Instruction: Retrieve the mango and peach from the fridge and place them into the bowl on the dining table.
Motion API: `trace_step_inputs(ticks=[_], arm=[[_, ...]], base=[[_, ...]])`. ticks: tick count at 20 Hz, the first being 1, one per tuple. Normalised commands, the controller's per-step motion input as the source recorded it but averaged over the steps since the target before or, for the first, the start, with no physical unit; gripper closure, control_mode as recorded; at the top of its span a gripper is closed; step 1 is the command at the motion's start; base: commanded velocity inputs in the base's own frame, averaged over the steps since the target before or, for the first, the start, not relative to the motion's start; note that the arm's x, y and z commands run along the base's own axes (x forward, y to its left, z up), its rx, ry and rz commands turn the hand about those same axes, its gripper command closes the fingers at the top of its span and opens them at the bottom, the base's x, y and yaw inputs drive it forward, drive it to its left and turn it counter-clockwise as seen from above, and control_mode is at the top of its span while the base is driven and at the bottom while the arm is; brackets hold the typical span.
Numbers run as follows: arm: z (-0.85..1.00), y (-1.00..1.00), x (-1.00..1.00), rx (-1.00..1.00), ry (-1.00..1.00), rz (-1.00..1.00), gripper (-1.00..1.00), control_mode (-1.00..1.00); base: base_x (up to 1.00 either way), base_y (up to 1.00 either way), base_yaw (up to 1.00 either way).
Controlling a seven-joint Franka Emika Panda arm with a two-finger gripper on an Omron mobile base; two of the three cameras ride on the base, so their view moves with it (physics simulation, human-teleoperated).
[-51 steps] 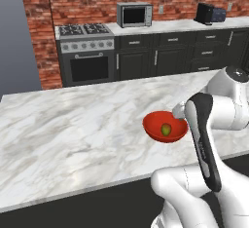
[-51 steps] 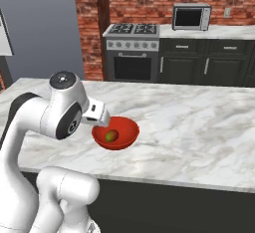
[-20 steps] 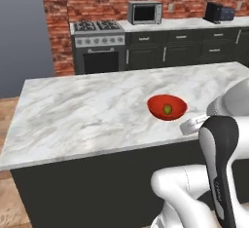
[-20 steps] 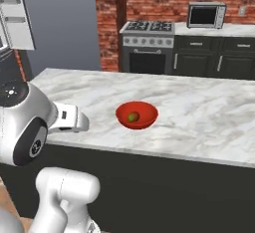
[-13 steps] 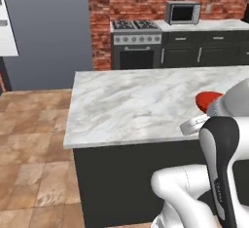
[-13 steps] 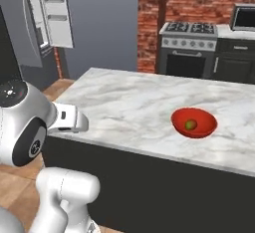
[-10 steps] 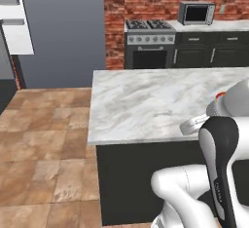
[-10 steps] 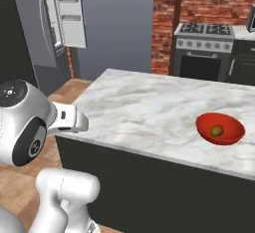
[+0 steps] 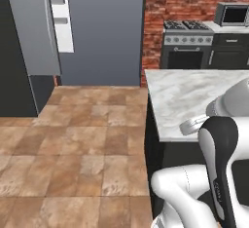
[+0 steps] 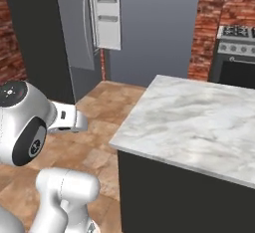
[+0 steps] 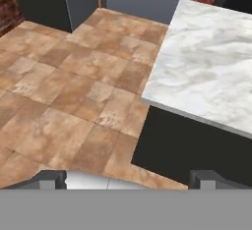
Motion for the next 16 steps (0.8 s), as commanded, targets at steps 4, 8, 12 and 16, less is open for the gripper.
trace_step_inputs(ticks=[4, 8, 12, 16], arm=[[0.0, 0.0, 0.0, 0.0, 0.0, 0.0, -1.0, 1.0], [0.0, 0.0, 0.0, 0.0, 0.0, 0.0, -1.0, 1.0], [0.0, 0.0, 0.0, 0.0, 0.0, 0.0, -1.0, 1.0], [0.0, 0.0, 0.0, 0.0, 0.0, 0.0, -1.0, 1.0]], base=[[0.56, 1.0, 0.14], [0.87, 0.88, 0.07], [1.0, 0.17, 0.0], [1.0, -0.07, 0.0]])
